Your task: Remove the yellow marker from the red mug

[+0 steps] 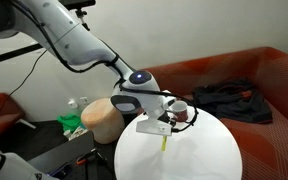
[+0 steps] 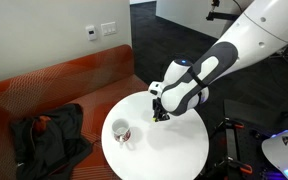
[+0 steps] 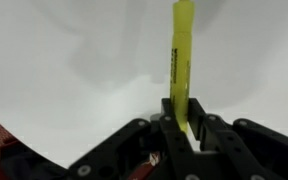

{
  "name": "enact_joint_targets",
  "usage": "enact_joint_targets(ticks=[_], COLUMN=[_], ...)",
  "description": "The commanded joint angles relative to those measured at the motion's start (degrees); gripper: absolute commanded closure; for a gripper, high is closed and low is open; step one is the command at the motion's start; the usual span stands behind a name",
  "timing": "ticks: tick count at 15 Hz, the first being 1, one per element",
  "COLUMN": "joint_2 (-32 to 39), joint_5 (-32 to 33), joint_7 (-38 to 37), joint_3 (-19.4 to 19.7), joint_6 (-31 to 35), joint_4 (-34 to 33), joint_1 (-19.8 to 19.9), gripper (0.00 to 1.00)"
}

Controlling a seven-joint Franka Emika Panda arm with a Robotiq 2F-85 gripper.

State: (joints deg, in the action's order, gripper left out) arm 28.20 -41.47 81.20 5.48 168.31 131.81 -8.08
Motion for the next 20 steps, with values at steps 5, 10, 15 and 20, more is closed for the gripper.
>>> enact_joint_targets(ticks=[5, 10, 15, 20], joint_2=[5.5, 8.4, 10.4, 10.5], joint_5=[2.5, 17.1, 32.1, 39.9], joint_7=[-5.6, -16.9, -29.9, -36.6], joint_3=[3.8, -2.9, -6.8, -9.3], joint_6=[-4.2, -4.4, -5.3, -4.9], joint_4=[-4.8, -7.2, -9.5, -9.7], joint_1=[-3.0, 5.0, 10.2, 13.0], gripper=[0.95, 0.95, 0.79, 0.36])
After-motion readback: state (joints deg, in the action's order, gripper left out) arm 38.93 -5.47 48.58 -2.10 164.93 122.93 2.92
